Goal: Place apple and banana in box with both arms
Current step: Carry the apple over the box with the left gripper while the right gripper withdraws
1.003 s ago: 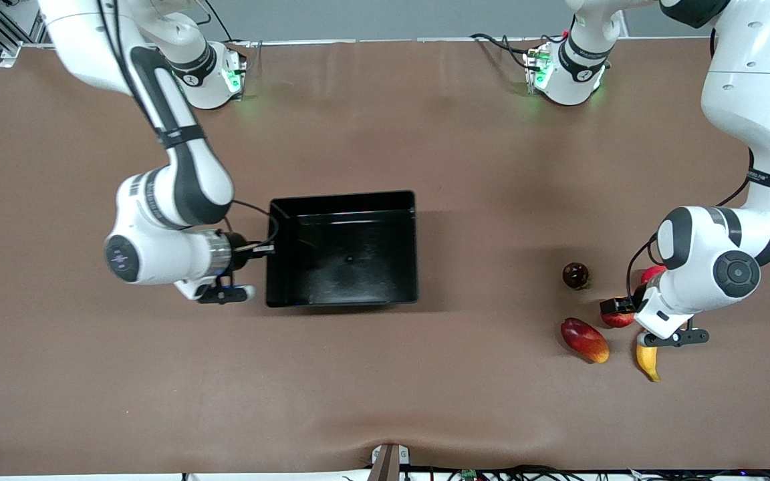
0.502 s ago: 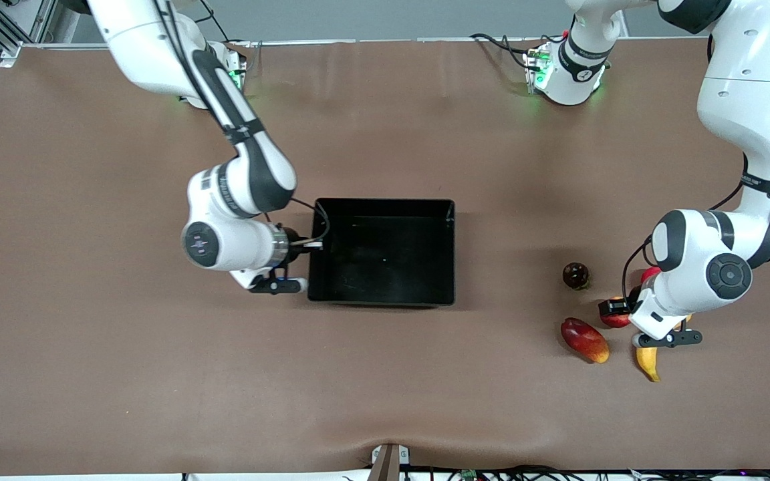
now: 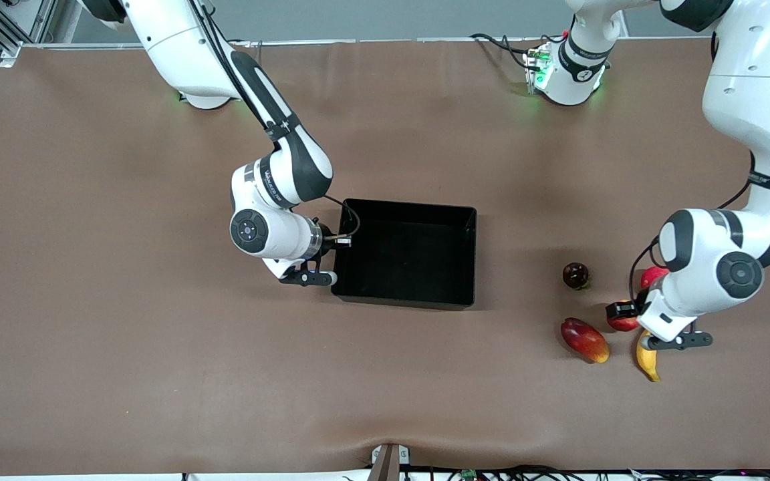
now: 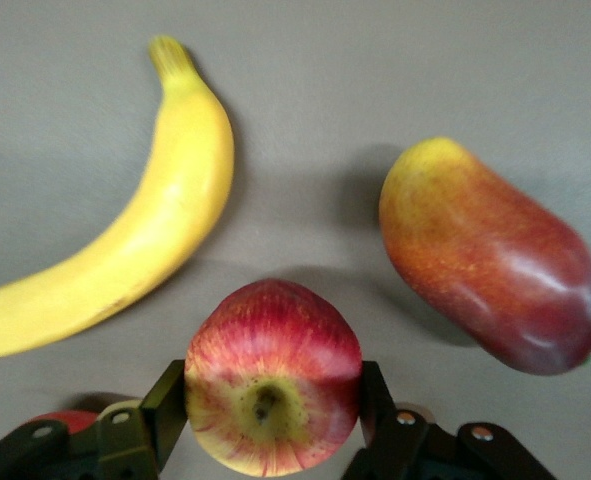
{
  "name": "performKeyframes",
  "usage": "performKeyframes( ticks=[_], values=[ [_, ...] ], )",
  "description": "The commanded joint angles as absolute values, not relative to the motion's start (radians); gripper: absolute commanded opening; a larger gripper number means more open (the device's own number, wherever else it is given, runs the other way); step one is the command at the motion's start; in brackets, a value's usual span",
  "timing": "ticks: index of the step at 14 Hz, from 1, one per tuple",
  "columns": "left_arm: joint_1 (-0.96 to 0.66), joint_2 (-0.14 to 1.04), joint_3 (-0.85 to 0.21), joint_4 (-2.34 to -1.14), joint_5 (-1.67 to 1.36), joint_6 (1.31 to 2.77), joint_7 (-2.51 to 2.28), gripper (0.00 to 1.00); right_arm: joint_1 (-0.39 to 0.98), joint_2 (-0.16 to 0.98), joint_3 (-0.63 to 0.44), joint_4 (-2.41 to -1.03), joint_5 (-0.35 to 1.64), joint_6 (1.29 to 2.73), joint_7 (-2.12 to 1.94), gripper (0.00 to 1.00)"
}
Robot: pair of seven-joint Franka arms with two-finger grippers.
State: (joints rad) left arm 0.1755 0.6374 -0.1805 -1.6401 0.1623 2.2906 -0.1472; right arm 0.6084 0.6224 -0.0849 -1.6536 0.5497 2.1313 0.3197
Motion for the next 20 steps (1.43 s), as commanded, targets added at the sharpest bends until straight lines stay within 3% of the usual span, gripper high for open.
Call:
performKeyframes(
  ticks=[1,6,10,15,20],
  values=[
    [0.175,0.508,-0.213,-1.657,0.18,2.166,-0.158,0.0,0.612,0.617,-0.094,-1.641,0.569,2.125,0.333,1.0],
    [0.175,0.397,-0.411,-1.652,0.166,1.961,-0.367,0.0,0.543,0.503,-0.118,-1.593,0.49,1.937,0.328,1.0],
    [0.164,0.394,-0.609,-1.66,0.172,1.922,-0.552,0.0,0.431,0.408,-0.121,-1.545,0.342,1.821,0.33,1.0],
    [-0.026,0.445,-0.623,-1.649,0.213,1.933,-0.692,0.0,0.309,0.353,-0.123,-1.441,0.208,1.608,0.328,1.0],
    [-0.103,0.566,-0.623,-1.655,0.288,2.006,-0.715,0.0,0.189,0.345,-0.118,-1.277,0.119,1.436,0.295,1.0]
  ],
)
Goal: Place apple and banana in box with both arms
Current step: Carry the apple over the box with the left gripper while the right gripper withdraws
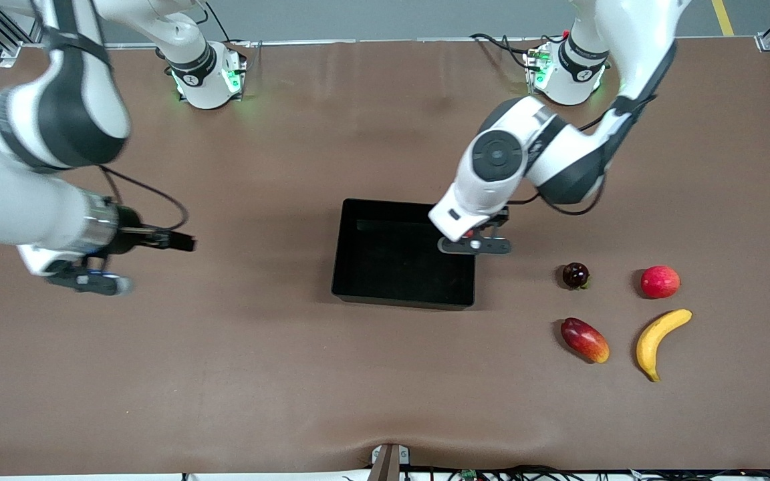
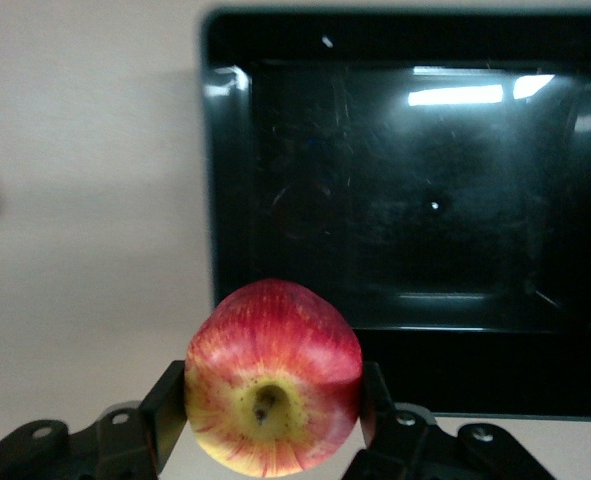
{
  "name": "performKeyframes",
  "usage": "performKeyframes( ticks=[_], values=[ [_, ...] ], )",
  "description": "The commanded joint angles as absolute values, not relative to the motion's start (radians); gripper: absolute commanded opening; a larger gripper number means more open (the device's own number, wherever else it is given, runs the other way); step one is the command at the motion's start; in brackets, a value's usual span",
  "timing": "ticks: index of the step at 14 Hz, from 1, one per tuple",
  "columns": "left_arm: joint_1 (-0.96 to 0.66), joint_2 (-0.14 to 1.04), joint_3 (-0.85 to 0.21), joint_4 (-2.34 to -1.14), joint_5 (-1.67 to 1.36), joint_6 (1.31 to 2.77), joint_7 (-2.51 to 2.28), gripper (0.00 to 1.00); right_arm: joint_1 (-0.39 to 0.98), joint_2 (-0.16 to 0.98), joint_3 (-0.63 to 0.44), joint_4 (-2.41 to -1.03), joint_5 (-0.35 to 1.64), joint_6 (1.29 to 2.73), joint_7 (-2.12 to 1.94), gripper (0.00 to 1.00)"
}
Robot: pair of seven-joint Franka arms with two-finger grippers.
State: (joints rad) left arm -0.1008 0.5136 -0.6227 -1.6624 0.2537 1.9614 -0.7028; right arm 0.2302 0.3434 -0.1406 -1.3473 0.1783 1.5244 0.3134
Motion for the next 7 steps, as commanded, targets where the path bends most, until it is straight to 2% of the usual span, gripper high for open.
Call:
performKeyframes(
  ticks=[1,5,7],
  values=[
    [-0.112,0.58,-0.623,-1.655,0.317,2.028,-0.718,0.0,0.189,0.342,-0.124,-1.267,0.094,1.398,0.243,1.0],
    [-0.126,0.658,-0.621,-1.654,0.356,2.071,-0.77,0.0,0.123,0.18,-0.138,-1.368,0.084,1.405,0.092,1.0],
    [-0.127,0.689,-0.62,-1.652,0.357,2.089,-0.772,0.0,0.12,0.056,-0.138,-1.525,0.065,1.497,0.092,1.0]
  ],
)
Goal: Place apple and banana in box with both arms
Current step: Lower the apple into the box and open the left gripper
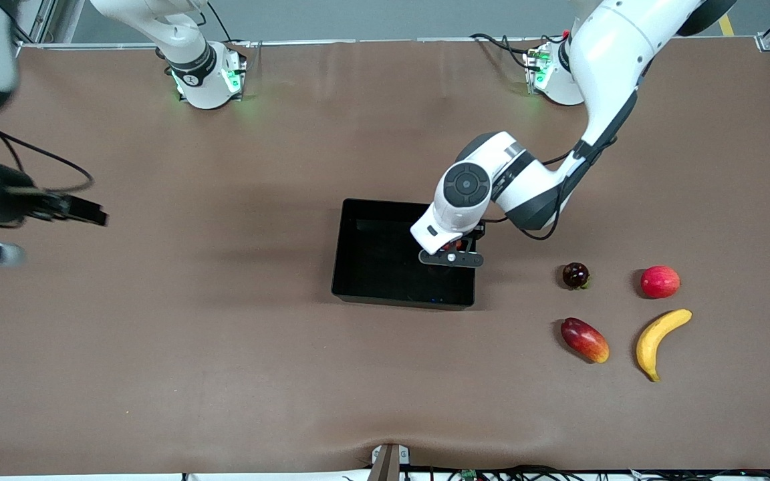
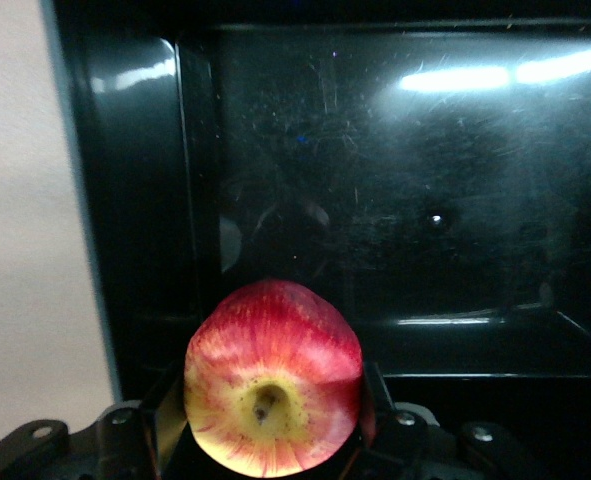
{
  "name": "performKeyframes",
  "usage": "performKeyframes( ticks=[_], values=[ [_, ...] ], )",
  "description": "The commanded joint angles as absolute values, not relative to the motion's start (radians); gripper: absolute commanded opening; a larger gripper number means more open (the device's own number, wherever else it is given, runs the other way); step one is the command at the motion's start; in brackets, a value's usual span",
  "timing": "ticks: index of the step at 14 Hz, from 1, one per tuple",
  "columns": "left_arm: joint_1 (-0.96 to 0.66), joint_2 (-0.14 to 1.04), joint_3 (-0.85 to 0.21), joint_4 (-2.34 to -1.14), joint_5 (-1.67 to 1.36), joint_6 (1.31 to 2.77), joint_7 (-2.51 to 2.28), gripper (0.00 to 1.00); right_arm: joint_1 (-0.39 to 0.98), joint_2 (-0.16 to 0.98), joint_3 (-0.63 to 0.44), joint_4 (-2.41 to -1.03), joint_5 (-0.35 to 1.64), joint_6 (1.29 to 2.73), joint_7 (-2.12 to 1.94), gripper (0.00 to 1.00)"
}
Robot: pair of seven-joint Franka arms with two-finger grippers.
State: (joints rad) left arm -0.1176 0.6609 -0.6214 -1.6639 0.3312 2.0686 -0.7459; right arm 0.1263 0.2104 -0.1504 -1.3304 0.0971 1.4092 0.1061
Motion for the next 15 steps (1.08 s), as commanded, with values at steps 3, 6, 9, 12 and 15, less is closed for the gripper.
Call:
performKeyframes(
  ticks=[3,6,9,12,15],
  values=[
    [-0.129,0.713,-0.618,-1.657,0.356,2.125,-0.79,0.0,0.12,-0.096,-0.137,-1.735,0.022,1.614,0.089,1.0],
    [-0.129,0.736,-0.618,-1.658,0.356,2.125,-0.821,0.0,0.117,-0.097,-0.137,-1.718,0.009,1.552,0.087,1.0],
    [-0.127,0.749,-0.617,-1.658,0.354,2.125,-0.845,0.1,0.1,-0.023,-0.138,-1.564,0.002,1.52,0.086,1.0],
    [-0.127,0.753,-0.618,-1.648,0.371,2.125,-0.844,1.0,0.075,0.006,-0.137,-1.536,0.003,1.52,0.02,1.0],
    [-0.126,0.732,-0.62,-1.628,0.37,2.109,-0.853,1.0,0.074,0.015,-0.137,-1.519,0.0,1.522,-0.049,1.0]
  ],
)
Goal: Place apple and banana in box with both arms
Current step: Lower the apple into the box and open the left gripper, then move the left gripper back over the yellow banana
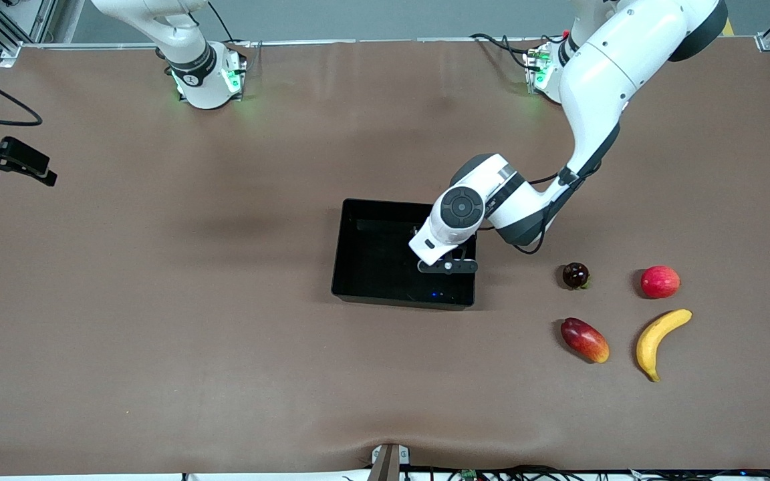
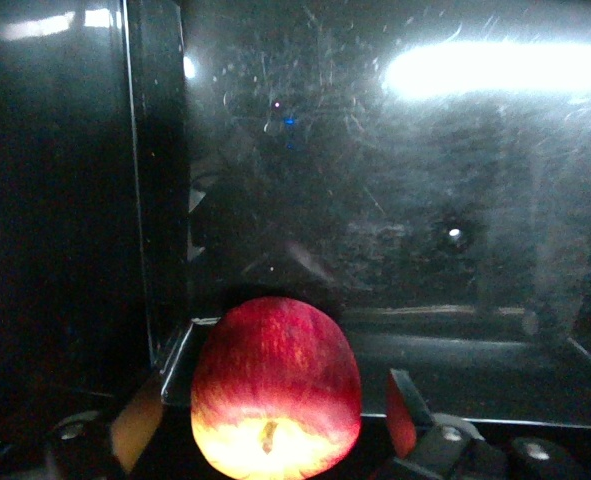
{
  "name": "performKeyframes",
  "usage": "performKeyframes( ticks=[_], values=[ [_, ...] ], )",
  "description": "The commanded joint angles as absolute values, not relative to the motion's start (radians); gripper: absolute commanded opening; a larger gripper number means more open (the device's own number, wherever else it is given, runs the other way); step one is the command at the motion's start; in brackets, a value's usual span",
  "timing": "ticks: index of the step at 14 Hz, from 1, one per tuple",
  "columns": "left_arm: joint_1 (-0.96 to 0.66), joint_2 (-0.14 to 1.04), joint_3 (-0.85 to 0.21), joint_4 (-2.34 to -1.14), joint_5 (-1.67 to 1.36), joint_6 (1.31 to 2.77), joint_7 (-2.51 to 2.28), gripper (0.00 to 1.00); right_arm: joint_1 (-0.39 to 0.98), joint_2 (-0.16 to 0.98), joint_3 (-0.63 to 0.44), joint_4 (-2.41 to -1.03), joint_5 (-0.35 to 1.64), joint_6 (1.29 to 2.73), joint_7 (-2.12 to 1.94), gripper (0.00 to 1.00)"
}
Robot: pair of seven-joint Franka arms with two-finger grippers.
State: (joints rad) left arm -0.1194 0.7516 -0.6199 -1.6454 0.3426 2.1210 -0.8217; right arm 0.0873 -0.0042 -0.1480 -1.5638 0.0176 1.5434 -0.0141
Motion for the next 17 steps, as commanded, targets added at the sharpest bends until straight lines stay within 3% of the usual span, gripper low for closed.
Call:
performKeyframes(
  ticks=[1,6,8,12,17],
  values=[
    [-0.12,0.717,-0.62,-1.626,0.371,2.102,-0.856,1.0,0.074,0.017,-0.137,-1.508,0.003,1.52,-0.049,1.0],
    [-0.101,0.628,-0.617,-1.472,0.39,1.924,-0.783,1.0,0.084,0.012,-0.135,-1.513,0.009,1.496,-0.043,1.0],
    [-0.014,0.608,-0.626,-1.422,0.382,1.846,-0.639,1.0,0.081,0.011,-0.133,-1.516,0.011,1.456,-0.041,1.0],
    [0.17,0.574,-0.62,-1.436,0.402,1.799,-0.262,1.0,0.08,0.014,-0.135,-1.505,0.011,1.459,-0.052,1.0],
    [0.363,0.656,-0.618,-1.434,0.581,1.859,0.018,1.0,0.077,0.018,-0.133,-1.463,0.006,1.451,-0.052,1.0]
  ],
)
